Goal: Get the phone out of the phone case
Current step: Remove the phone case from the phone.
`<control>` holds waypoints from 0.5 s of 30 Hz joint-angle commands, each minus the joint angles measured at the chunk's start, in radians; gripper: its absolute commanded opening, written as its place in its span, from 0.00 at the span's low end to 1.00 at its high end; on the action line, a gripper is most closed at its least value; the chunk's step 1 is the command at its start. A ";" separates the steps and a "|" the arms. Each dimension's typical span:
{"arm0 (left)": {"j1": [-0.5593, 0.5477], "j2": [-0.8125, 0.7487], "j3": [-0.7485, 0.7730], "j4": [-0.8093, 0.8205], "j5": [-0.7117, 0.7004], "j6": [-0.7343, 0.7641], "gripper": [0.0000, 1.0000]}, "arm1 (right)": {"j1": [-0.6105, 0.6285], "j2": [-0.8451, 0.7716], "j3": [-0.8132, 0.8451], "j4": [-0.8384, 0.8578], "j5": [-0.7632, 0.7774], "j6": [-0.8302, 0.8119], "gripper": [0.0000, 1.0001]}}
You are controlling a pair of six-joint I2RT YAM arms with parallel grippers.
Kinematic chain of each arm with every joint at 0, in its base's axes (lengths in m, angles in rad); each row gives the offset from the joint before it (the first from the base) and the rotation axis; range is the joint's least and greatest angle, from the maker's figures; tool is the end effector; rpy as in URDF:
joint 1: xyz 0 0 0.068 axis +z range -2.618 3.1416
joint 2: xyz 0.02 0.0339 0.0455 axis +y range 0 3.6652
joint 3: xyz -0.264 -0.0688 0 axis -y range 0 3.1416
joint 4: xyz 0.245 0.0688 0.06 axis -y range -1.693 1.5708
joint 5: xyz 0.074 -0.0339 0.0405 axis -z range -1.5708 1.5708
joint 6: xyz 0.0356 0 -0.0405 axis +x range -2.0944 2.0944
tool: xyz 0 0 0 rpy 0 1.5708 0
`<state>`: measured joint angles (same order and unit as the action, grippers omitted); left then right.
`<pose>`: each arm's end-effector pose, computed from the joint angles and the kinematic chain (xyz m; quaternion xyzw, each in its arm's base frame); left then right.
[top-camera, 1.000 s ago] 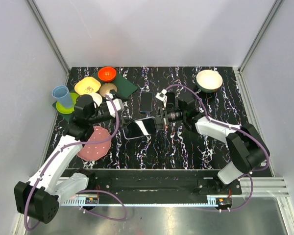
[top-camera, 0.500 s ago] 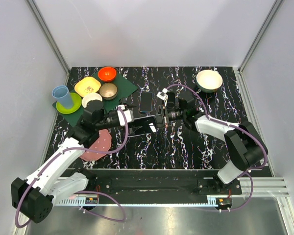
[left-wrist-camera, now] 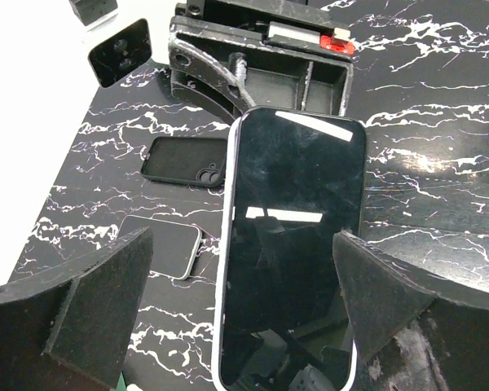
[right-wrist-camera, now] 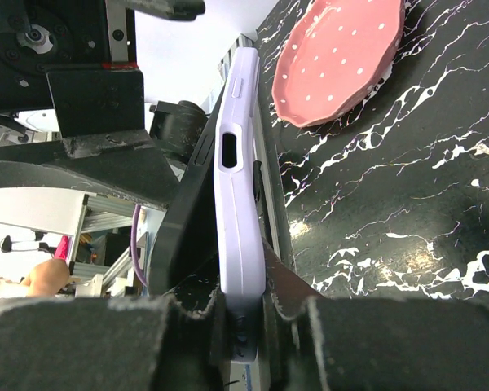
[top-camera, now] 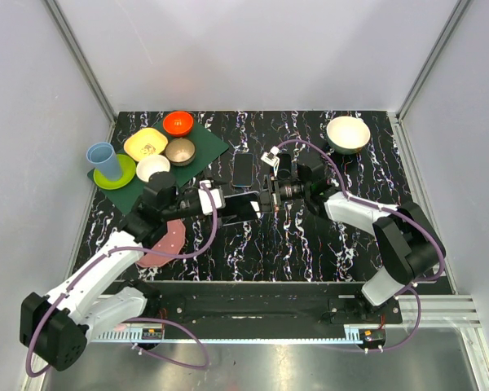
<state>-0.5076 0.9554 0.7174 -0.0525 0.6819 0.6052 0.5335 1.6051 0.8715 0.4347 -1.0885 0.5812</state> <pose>0.1789 -0.1252 0.3005 0.5688 0.5363 -0.2404 0.5753 0.2747 0.1989 0.2312 -0.2910 0.6954 0.6223 0.2109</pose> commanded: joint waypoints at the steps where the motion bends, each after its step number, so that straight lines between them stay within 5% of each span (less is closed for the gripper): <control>1: -0.011 -0.010 0.011 0.003 0.056 0.059 0.99 | -0.010 -0.017 0.052 0.056 -0.002 0.011 0.00; 15: -0.066 0.023 0.040 -0.076 0.045 0.097 0.99 | -0.012 -0.024 0.050 0.047 0.018 -0.003 0.00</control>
<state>-0.5510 0.9638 0.7177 -0.1371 0.7361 0.6704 0.5289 1.6051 0.8715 0.4301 -1.0664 0.5808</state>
